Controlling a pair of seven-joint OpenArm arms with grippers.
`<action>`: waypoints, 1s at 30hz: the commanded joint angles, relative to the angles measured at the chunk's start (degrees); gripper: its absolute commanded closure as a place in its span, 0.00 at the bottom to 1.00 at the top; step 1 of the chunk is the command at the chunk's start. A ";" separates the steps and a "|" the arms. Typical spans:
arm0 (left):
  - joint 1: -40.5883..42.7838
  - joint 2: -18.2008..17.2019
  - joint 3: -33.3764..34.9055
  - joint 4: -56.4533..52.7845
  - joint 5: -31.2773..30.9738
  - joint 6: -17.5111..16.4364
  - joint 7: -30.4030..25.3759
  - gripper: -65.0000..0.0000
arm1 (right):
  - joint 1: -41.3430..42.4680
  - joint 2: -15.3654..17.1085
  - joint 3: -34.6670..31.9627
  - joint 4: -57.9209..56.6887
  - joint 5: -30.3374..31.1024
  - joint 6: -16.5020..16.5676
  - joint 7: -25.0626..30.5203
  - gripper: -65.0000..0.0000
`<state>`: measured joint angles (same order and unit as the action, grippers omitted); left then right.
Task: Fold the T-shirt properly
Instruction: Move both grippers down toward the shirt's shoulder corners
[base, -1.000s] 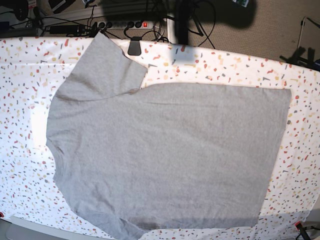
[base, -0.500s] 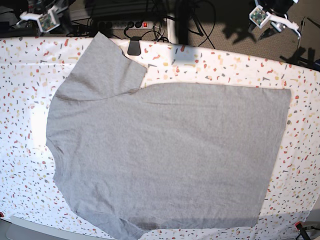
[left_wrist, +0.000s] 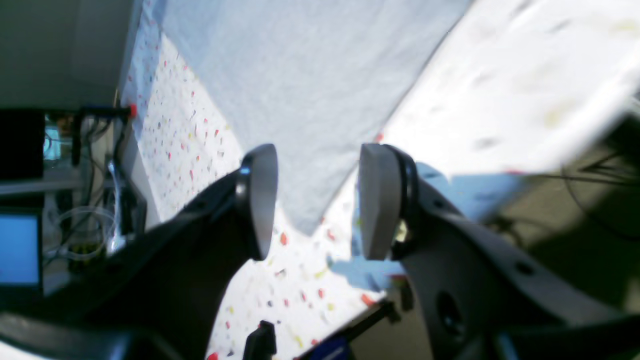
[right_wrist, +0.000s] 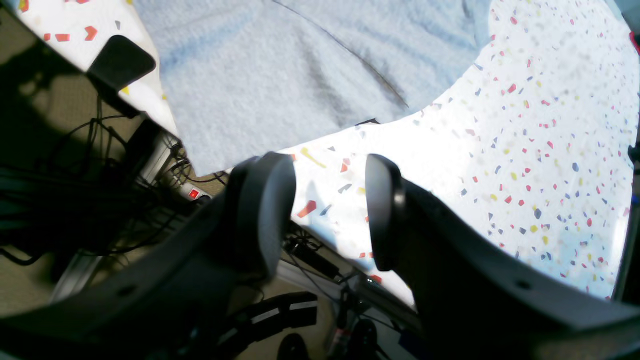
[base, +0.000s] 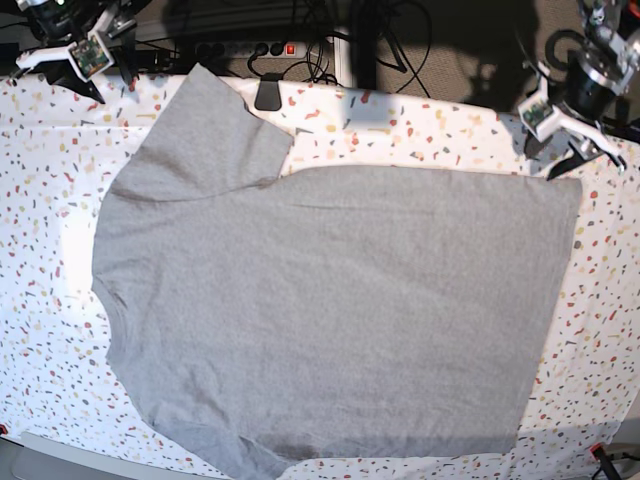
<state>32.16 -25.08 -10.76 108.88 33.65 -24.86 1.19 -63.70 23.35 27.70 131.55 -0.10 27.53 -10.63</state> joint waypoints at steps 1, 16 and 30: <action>-1.53 -0.70 -0.26 -0.92 -0.20 0.94 -1.09 0.60 | -0.61 0.42 0.42 0.94 0.04 -0.55 0.68 0.58; -11.43 -12.92 0.24 -15.06 -0.07 -7.34 -7.63 0.62 | -0.59 0.24 0.42 0.96 0.09 -4.66 -0.37 0.58; -21.73 -12.92 11.10 -27.85 -0.02 -6.01 -6.84 0.62 | -0.61 0.26 0.42 0.98 0.70 -4.90 -3.67 0.58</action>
<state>10.87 -36.97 0.60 80.60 33.56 -31.24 -5.65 -63.66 23.38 27.73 131.59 0.30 23.16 -15.14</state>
